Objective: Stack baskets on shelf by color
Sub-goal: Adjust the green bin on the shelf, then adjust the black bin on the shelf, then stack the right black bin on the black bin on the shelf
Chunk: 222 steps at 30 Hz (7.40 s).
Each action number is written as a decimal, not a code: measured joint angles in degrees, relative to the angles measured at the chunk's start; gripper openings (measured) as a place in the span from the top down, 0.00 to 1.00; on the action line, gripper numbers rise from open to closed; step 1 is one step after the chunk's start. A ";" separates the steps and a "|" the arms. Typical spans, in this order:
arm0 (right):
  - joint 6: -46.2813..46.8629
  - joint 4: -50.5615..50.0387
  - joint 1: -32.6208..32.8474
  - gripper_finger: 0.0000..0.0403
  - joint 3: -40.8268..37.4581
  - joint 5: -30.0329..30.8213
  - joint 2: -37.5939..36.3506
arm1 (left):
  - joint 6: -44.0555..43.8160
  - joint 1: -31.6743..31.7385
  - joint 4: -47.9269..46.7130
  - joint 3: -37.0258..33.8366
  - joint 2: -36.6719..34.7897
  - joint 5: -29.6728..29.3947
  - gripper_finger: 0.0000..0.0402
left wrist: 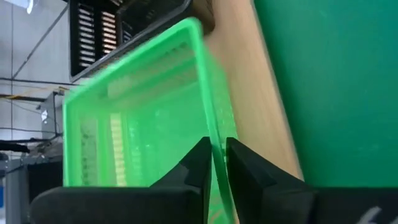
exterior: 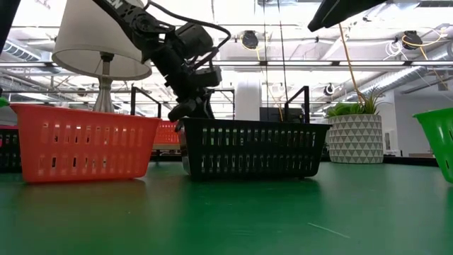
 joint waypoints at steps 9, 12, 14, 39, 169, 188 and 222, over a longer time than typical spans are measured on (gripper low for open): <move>-0.02 -0.02 0.00 0.55 0.00 -0.02 0.00 | -1.73 1.60 0.00 0.00 0.00 1.56 0.90; -0.02 -0.02 0.00 0.55 0.00 -0.02 0.00 | -3.90 1.59 0.00 0.00 0.00 1.47 0.90; -0.03 -0.02 0.00 0.55 0.00 -0.02 0.00 | -5.33 1.54 0.00 0.00 0.00 1.47 0.90; -0.19 0.00 0.02 0.55 0.00 -0.04 0.00 | -16.68 1.48 -0.04 0.00 0.00 1.27 0.90; 3.94 14.56 -9.18 0.75 -16.55 -16.96 -5.66 | -38.64 -35.98 -4.24 -4.80 -14.20 -1.59 0.46; 4.38 14.59 -9.18 0.75 -16.55 -18.24 -5.66 | -39.51 -41.60 -13.66 5.42 -1.84 1.32 0.44; 4.72 13.29 -7.30 0.75 -16.46 -21.35 -5.64 | -26.76 -40.51 -15.78 8.63 8.55 3.26 0.59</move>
